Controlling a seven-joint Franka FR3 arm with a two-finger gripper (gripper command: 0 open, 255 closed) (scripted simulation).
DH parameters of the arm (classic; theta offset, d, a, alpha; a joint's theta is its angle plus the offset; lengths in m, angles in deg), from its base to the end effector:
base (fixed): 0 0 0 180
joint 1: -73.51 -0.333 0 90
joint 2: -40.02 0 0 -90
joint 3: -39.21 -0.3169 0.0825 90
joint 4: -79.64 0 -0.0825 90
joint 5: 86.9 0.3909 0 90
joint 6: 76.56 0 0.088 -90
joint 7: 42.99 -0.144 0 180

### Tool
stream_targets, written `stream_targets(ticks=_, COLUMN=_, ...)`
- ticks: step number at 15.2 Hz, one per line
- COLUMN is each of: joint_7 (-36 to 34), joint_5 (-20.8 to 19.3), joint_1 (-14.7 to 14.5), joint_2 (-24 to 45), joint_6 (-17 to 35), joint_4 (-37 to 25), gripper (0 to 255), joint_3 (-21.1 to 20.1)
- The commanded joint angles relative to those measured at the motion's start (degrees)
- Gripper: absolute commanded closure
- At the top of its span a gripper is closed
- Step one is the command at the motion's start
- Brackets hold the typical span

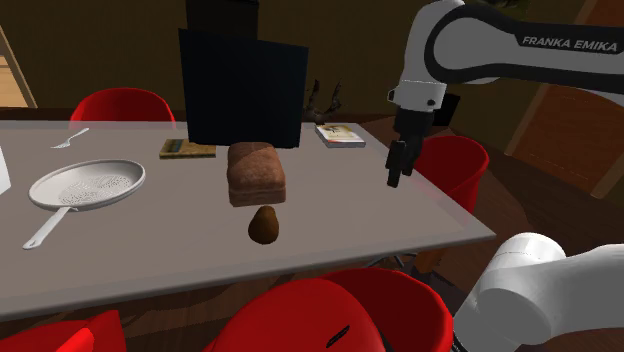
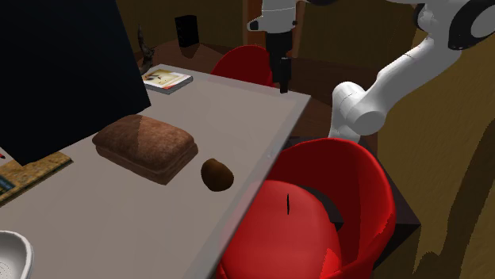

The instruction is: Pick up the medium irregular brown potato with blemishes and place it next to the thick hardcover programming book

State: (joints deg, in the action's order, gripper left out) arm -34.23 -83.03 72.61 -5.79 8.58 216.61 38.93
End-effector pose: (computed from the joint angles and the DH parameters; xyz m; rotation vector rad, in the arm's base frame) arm 0.2949 0.0165 0.5355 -3.0552 -0.2665 0.1543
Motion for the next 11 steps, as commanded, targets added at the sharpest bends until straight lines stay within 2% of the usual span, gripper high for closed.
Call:
stream_targets(ticks=1, joint_7=0.00, joint_5=0.00, joint_1=0.00, joint_2=0.00, joint_6=0.00, joint_4=0.00, gripper=0, joint_3=0.00)
stream_targets(ticks=6, joint_7=-12.37, joint_5=6.41, joint_1=-0.09, joint_2=-5.92, joint_6=11.64, joint_4=8.60, gripper=0, joint_3=-8.02)
stream_targets(ticks=11, joint_7=-24.87, joint_5=12.31, joint_1=-0.10, joint_2=-7.51, joint_6=24.71, joint_4=13.99, gripper=0, joint_3=-18.06)
